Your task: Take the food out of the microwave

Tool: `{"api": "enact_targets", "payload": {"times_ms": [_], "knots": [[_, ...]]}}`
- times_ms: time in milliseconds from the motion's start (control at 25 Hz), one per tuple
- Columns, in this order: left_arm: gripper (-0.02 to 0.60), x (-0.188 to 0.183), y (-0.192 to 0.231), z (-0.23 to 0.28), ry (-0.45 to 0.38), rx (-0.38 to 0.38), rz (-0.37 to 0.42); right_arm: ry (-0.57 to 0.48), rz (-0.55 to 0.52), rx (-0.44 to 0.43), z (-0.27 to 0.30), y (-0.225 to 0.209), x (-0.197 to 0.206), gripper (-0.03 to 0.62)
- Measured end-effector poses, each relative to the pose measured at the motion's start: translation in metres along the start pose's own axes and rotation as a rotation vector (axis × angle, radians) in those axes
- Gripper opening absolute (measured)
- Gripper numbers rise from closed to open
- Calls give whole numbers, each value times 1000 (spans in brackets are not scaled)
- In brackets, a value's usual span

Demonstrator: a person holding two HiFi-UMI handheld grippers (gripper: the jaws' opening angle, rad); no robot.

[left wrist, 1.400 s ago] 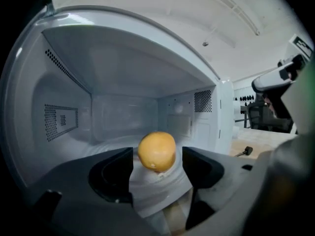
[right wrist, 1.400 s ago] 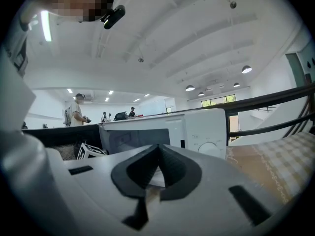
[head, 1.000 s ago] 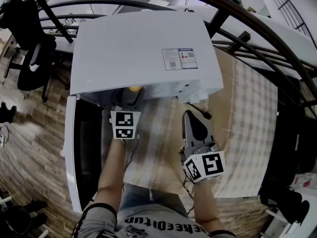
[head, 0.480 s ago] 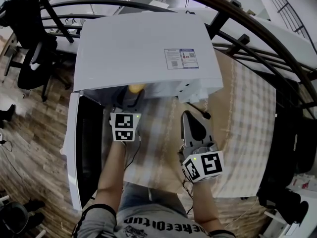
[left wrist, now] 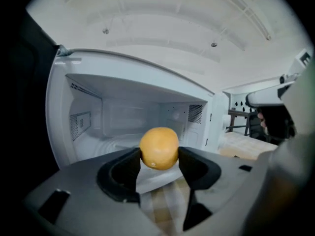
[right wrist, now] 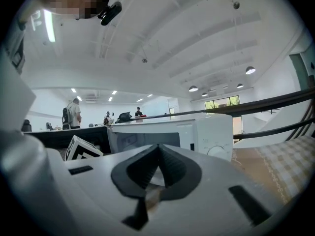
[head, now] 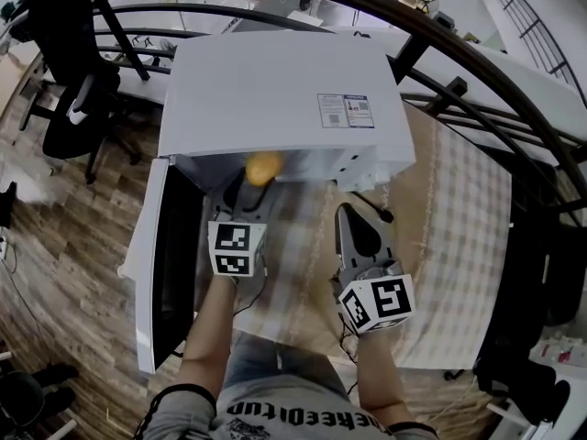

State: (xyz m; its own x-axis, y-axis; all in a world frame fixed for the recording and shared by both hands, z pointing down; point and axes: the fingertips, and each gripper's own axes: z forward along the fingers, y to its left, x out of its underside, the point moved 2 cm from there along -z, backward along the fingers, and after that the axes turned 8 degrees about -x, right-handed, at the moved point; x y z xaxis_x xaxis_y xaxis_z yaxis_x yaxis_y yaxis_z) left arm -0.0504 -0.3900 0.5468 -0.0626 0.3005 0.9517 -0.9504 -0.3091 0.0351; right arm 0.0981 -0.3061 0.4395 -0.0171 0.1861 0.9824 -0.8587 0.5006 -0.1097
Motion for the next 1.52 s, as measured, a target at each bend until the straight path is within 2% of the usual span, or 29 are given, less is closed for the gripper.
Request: {"api": "enact_targets", "payload": {"times_ms": [280, 640, 920, 1520], "knots": [[241, 1, -3, -34, 31, -24, -10, -8, -5, -34, -4, 11, -4, 6], [241, -16, -5, -75, 3, -60, -5, -23, -18, -82, -10, 26, -15, 6], [241, -36, -15, -109, 8, -66, -37, -45, -22, -104, -19, 34, -23, 6], [241, -74, -21, -170, -100, -109, -71, -77, -55, -154, -44, 56, -43, 6]]}}
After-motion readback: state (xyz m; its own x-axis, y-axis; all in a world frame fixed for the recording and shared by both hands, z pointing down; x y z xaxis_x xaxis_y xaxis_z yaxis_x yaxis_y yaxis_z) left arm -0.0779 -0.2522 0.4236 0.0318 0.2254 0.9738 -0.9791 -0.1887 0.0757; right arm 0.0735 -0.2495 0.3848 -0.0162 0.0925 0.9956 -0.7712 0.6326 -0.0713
